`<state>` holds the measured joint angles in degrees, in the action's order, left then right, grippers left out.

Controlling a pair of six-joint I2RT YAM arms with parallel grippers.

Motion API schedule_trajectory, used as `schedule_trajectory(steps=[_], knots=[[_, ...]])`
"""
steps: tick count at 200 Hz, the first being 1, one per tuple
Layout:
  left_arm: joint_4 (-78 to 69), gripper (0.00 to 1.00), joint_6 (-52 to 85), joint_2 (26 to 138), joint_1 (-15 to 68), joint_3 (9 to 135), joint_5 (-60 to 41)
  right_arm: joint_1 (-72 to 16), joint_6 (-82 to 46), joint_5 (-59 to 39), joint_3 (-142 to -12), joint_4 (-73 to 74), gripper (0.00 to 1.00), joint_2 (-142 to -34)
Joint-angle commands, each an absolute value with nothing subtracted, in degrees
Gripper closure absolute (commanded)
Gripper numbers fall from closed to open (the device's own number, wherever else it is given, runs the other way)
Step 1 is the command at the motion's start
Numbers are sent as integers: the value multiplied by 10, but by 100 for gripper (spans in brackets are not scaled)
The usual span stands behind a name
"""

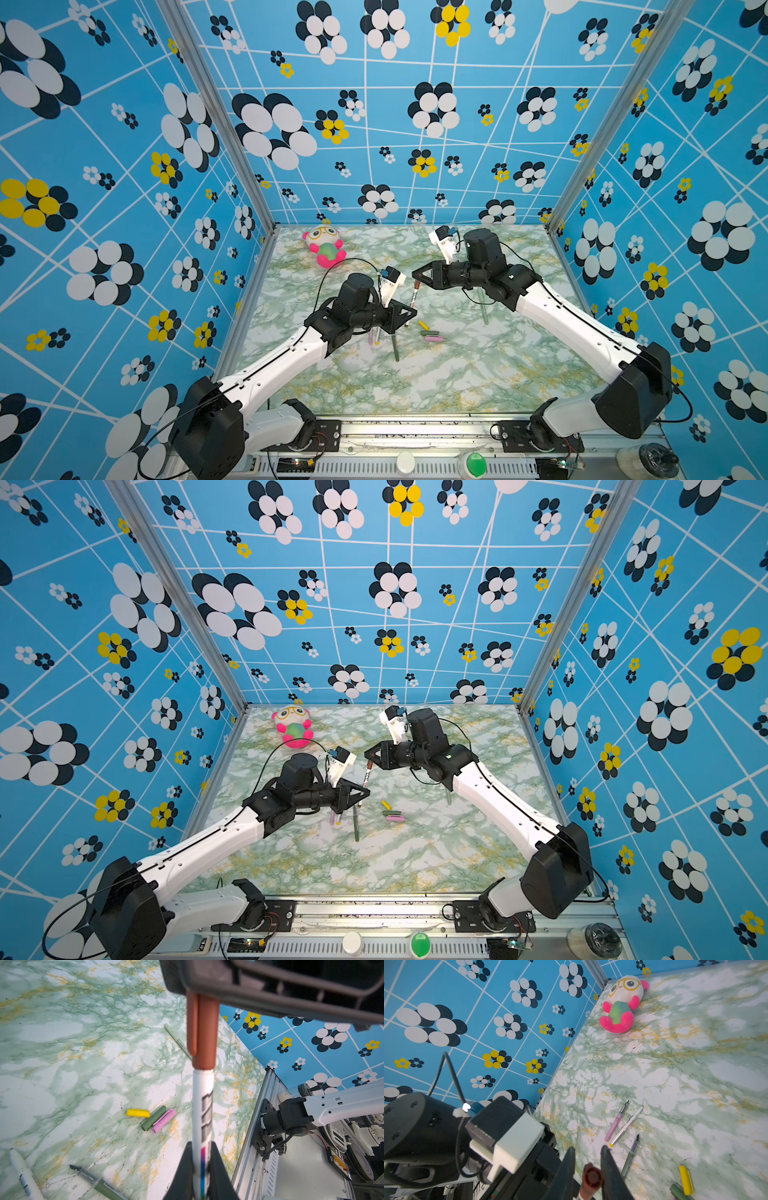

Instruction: Insert the pens into the pen caps

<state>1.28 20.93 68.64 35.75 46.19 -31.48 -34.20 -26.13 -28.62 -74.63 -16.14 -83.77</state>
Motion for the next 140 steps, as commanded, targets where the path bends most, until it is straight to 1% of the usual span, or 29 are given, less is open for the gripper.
schedule_trajectory(steps=[1,25,50,140], knots=[[-1,100,208,679,361,468,-313,-340,-256,-286,-753,-169,86,-845],[-12,100,213,679,361,468,-312,-340,-257,-286,-752,-170,92,-847],[-26,100,219,679,361,471,-304,-340,-258,-286,-748,-170,95,-849],[-94,100,220,680,359,504,-257,-342,-272,-290,-716,-152,96,-860]])
